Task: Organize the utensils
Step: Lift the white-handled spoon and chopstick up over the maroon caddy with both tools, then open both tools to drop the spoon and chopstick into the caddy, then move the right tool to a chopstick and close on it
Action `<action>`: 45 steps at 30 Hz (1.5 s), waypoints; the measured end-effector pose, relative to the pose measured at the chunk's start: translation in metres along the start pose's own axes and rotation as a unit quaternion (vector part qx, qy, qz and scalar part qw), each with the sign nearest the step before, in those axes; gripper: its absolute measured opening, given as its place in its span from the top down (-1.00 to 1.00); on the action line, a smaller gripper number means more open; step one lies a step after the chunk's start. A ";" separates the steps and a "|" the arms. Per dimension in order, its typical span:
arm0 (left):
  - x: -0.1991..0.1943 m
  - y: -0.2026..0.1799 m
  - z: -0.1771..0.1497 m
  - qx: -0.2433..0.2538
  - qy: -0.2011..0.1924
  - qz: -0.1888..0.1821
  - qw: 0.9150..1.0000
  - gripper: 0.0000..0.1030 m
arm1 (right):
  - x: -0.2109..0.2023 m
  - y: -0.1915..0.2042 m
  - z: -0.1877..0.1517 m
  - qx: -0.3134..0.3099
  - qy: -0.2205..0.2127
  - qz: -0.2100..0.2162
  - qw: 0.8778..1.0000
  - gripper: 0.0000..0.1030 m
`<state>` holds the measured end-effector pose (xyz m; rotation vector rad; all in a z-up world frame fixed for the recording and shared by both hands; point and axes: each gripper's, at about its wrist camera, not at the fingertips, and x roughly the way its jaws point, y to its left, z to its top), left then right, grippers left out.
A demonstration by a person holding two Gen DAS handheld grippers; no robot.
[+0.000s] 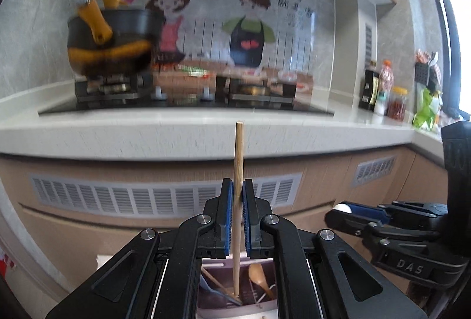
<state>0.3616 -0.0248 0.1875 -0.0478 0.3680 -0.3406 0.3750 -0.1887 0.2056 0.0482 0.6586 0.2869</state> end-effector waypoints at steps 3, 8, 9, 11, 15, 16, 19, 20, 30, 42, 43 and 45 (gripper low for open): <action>0.020 0.005 -0.014 -0.003 0.018 -0.001 1.000 0.87 | 0.027 -0.006 -0.010 0.008 0.022 0.003 1.000 0.60; 0.053 0.018 -0.039 -0.021 0.057 -0.007 0.998 0.87 | 0.062 -0.013 -0.026 0.018 0.055 0.008 0.998 0.60; 0.057 0.019 -0.044 -0.023 0.064 -0.008 0.998 0.87 | 0.068 -0.014 -0.031 0.019 0.062 0.006 0.998 0.60; 0.065 0.022 -0.055 -0.028 0.078 -0.011 0.996 0.87 | 0.079 -0.017 -0.039 0.020 0.075 0.003 0.997 0.60; 0.076 0.024 -0.072 -0.033 0.102 -0.015 0.994 0.86 | 0.097 -0.021 -0.056 0.025 0.099 0.000 0.995 0.60; 0.077 0.023 -0.075 -0.034 0.104 -0.014 0.994 0.85 | 0.100 -0.021 -0.060 0.025 0.103 -0.003 0.994 0.60; 0.078 0.022 -0.084 -0.032 0.114 -0.013 0.993 0.84 | 0.103 -0.019 -0.069 0.014 0.109 -0.012 0.994 0.59; 0.076 0.022 -0.086 -0.035 0.117 -0.015 0.992 0.83 | 0.102 -0.018 -0.073 0.008 0.105 -0.014 0.994 0.58; 0.009 0.025 -0.093 -0.049 0.100 0.010 0.994 0.23 | 0.026 -0.002 -0.083 -0.046 0.021 -0.078 0.996 -0.42; -0.033 0.008 -0.207 -0.076 0.216 0.014 0.973 -0.22 | -0.020 0.002 -0.178 -0.068 0.043 -0.138 0.987 -0.98; -0.032 0.005 -0.219 -0.075 0.235 0.018 0.969 -0.23 | -0.018 0.001 -0.187 -0.066 0.056 -0.139 0.987 -0.98; -0.030 0.002 -0.239 -0.074 0.265 0.024 0.961 -0.24 | -0.013 0.000 -0.201 -0.061 0.076 -0.131 0.987 -0.98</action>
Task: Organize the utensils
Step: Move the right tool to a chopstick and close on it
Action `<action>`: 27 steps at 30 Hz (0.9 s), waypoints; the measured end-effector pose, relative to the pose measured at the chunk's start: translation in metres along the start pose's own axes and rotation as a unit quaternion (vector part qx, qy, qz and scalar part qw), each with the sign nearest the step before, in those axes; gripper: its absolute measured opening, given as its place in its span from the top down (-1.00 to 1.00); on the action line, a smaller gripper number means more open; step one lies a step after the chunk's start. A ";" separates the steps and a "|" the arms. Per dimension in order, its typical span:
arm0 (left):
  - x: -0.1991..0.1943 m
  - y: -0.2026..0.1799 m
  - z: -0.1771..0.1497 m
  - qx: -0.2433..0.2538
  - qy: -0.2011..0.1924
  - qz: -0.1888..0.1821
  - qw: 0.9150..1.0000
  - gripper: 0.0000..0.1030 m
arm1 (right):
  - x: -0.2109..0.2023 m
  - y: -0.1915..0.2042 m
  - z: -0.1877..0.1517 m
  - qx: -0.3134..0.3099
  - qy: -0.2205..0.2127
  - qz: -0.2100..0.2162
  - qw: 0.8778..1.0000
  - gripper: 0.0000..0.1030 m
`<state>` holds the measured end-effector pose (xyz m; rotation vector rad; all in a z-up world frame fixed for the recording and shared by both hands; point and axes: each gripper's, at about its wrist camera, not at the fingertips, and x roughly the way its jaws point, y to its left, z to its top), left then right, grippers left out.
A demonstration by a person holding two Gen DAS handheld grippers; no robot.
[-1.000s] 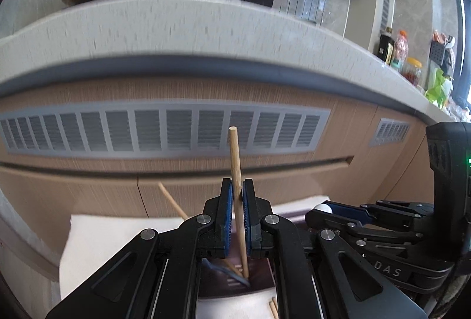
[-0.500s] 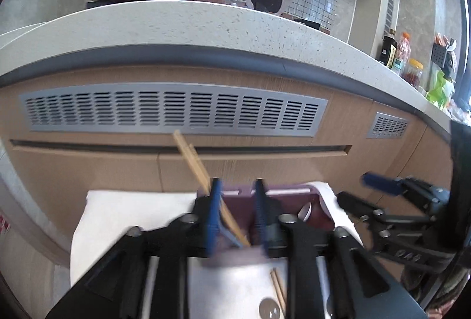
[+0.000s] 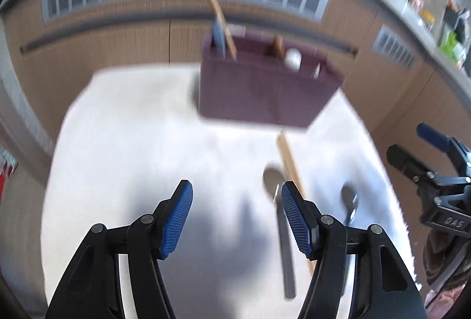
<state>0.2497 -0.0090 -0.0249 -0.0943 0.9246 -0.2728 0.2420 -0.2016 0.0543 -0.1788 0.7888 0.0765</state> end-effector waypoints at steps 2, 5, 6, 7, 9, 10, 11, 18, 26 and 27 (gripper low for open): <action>0.007 -0.001 -0.011 0.002 0.016 0.013 1.000 -0.24 | 0.010 0.005 -0.014 -0.002 0.026 0.016 1.000 -0.98; 0.012 0.000 -0.022 0.003 0.025 0.030 0.999 -0.26 | 0.023 0.013 -0.028 -0.002 0.054 0.041 0.998 -0.98; 0.011 0.002 -0.025 0.001 0.026 0.031 0.999 -0.29 | 0.029 0.017 -0.031 -0.002 0.064 0.054 0.996 -0.98; 0.011 0.003 -0.027 0.001 0.027 0.035 0.999 -0.32 | 0.033 0.020 -0.034 -0.001 0.071 0.062 0.996 -0.98; 0.009 0.006 -0.031 0.003 0.026 0.046 0.999 -0.38 | 0.042 0.029 -0.036 -0.004 0.080 0.068 0.995 -0.91; 0.009 0.009 -0.031 0.003 0.026 0.049 0.998 -0.38 | 0.045 0.034 -0.036 -0.007 0.084 0.067 0.994 -0.84; 0.009 0.010 -0.030 0.003 0.026 0.049 0.998 -0.38 | 0.051 0.039 -0.036 -0.009 0.091 0.066 0.994 -0.78; 0.011 0.013 -0.031 0.006 0.037 0.039 0.999 -0.41 | 0.074 0.052 -0.034 -0.013 0.125 0.067 0.990 0.30; 0.015 0.007 -0.033 0.014 0.044 0.032 0.998 -0.42 | 0.085 0.061 -0.026 -0.023 0.138 0.049 0.989 0.44; 0.015 0.006 -0.033 0.015 0.045 0.031 0.998 -0.42 | 0.087 0.060 -0.023 -0.022 0.136 0.050 0.989 0.44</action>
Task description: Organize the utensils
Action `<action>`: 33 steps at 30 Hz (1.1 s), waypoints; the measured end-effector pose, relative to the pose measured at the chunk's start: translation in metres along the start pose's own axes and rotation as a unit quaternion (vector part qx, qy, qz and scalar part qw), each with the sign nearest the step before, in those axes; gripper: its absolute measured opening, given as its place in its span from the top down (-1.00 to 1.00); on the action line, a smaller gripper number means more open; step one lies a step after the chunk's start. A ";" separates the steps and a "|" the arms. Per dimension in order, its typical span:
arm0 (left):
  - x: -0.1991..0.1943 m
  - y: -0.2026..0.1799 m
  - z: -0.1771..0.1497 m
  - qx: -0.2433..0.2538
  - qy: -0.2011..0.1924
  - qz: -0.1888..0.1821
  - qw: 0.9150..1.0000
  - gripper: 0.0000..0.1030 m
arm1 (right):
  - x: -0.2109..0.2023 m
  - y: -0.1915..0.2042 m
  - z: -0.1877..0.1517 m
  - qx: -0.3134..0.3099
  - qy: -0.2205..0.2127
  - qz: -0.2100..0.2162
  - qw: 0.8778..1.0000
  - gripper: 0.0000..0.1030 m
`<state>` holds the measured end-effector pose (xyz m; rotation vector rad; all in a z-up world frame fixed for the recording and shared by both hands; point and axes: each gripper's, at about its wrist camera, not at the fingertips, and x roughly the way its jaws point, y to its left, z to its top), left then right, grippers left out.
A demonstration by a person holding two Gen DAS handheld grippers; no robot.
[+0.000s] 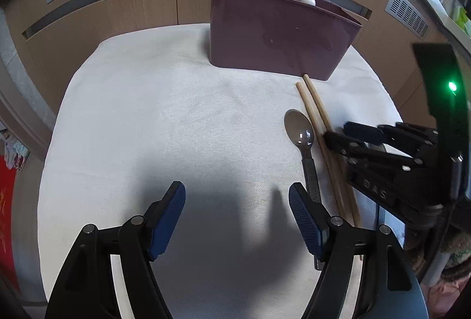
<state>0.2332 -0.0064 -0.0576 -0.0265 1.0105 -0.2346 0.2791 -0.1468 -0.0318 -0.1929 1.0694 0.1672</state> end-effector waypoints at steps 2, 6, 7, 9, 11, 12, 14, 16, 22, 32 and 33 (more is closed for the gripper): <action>0.001 -0.003 0.000 0.004 0.002 0.000 1.000 -0.42 | 0.001 -0.001 0.004 0.000 0.001 0.018 1.000 0.57; 0.002 -0.009 -0.002 0.013 0.006 0.003 1.000 -0.42 | -0.008 -0.003 -0.004 -0.001 0.002 0.049 0.999 0.85; 0.003 -0.011 -0.002 0.015 0.007 0.004 1.000 -0.42 | -0.010 -0.007 -0.008 0.002 0.003 0.050 0.999 0.87; 0.004 -0.014 -0.003 0.019 0.009 0.005 1.000 -0.42 | -0.016 -0.017 -0.016 0.015 0.003 0.053 0.998 0.88; 0.005 -0.018 -0.003 0.023 0.012 0.005 1.000 -0.42 | -0.025 -0.029 -0.026 0.028 -0.003 0.050 0.998 0.88; 0.005 -0.020 -0.004 0.025 0.013 0.004 1.000 -0.42 | -0.028 -0.035 -0.030 0.034 -0.004 0.050 0.998 0.88; 0.007 -0.023 -0.002 0.028 0.016 0.004 0.999 -0.42 | -0.034 -0.047 -0.037 0.049 -0.006 0.055 0.997 0.88; 0.009 -0.028 0.001 0.033 0.018 0.001 0.999 -0.42 | -0.036 -0.062 -0.042 0.061 -0.010 0.061 0.996 0.88; 0.020 -0.041 0.012 0.046 0.028 0.000 0.999 -0.42 | -0.046 -0.081 -0.054 0.091 -0.027 0.071 0.993 0.88; 0.045 -0.050 0.038 0.051 0.046 -0.031 0.997 -0.42 | -0.046 -0.093 -0.066 0.117 -0.037 0.083 0.989 0.86; 0.048 -0.053 0.042 0.053 0.046 -0.038 0.997 -0.40 | -0.045 -0.095 -0.067 0.121 -0.037 0.084 0.988 0.86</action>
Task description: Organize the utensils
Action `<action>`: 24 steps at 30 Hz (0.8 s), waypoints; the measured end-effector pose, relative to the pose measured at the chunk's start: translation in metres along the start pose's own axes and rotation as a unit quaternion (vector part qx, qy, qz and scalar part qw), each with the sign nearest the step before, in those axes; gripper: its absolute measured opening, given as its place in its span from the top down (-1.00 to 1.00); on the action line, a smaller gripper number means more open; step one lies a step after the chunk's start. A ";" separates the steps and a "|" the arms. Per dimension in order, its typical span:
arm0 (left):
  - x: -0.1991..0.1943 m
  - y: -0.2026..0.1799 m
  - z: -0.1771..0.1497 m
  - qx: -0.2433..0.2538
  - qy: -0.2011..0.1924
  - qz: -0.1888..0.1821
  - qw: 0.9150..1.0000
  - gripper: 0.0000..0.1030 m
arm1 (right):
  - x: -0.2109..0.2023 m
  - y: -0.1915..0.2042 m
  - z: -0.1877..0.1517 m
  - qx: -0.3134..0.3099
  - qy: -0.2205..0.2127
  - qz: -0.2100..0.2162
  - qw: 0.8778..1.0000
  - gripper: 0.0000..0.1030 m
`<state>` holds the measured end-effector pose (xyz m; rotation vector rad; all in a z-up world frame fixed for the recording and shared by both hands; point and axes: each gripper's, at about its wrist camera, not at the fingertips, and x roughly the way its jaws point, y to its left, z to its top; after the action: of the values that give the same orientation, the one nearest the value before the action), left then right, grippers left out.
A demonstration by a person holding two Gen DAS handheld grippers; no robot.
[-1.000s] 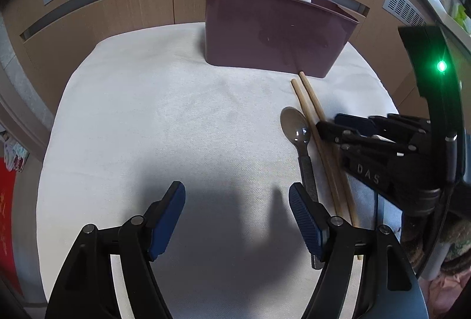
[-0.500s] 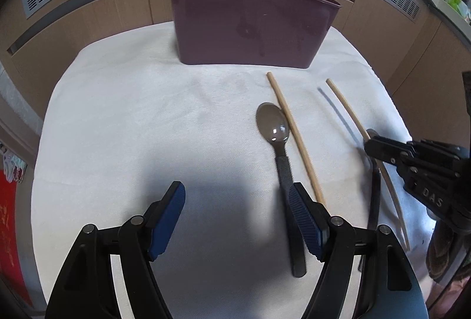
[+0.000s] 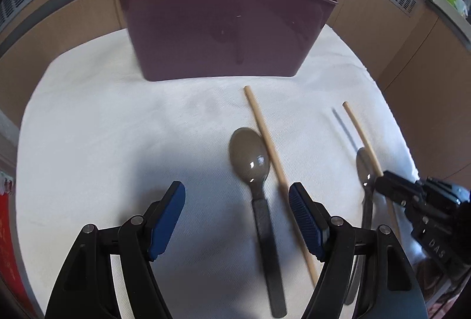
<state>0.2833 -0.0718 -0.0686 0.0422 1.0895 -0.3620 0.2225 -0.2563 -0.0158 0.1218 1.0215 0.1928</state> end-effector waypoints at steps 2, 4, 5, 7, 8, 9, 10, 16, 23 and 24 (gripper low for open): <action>0.004 -0.006 0.005 0.012 -0.002 0.000 1.000 -0.26 | -0.001 -0.002 0.000 0.006 -0.001 0.005 1.000 0.86; 0.009 -0.013 0.009 0.025 -0.001 0.008 1.000 -0.05 | -0.003 -0.003 -0.001 0.008 -0.003 0.005 1.000 0.83; 0.012 -0.014 0.011 0.028 0.001 0.010 1.000 0.02 | -0.003 -0.003 -0.001 0.009 -0.002 0.006 1.000 0.82; 0.014 -0.018 0.013 0.035 -0.002 0.015 0.999 0.06 | -0.004 -0.004 -0.002 0.010 -0.002 0.008 1.000 0.74; 0.015 -0.020 0.013 0.041 -0.003 0.016 0.999 0.07 | -0.004 -0.004 -0.002 0.010 -0.001 0.010 1.000 0.72; 0.015 -0.022 0.012 0.045 -0.003 0.015 0.999 0.08 | -0.004 -0.004 -0.002 0.010 -0.001 0.011 1.000 0.66; 0.015 -0.022 0.011 0.051 -0.002 0.014 0.999 0.08 | -0.004 -0.004 -0.003 0.010 -0.001 0.011 1.000 0.59; 0.007 -0.012 -0.001 0.049 -0.006 0.033 0.998 0.08 | -0.004 0.000 -0.001 0.003 0.001 -0.003 1.000 0.57; -0.005 0.007 -0.011 0.048 0.006 0.051 0.998 0.07 | -0.003 0.005 0.007 -0.013 -0.006 -0.036 0.999 0.51; -0.008 0.008 -0.012 0.045 0.008 0.031 0.998 0.07 | -0.002 0.005 0.007 -0.011 -0.005 -0.033 0.999 0.48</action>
<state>0.2725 -0.0594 -0.0686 0.1587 1.0849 -0.3542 0.2270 -0.2515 -0.0099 0.0694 1.0116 0.1425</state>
